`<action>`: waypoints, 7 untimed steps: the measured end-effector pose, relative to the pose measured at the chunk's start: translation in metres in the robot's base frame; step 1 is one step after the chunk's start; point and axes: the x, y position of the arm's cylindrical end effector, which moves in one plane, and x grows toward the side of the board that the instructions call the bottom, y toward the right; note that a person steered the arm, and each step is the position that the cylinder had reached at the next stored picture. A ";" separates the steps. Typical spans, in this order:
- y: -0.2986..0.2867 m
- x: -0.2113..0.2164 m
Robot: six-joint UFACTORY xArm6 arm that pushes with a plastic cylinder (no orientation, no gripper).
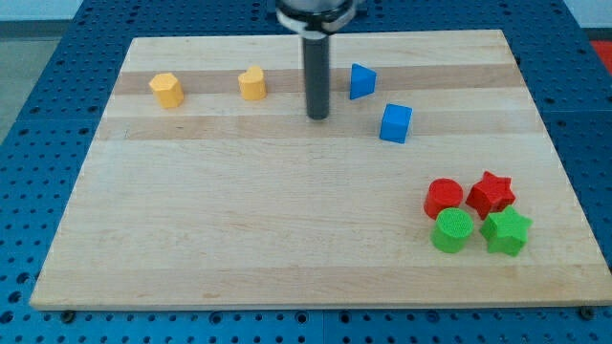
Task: Push the blue cube towards the center right side of the board
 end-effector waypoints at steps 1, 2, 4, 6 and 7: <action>0.060 0.013; 0.085 0.022; 0.045 0.035; 0.115 0.051; 0.129 0.048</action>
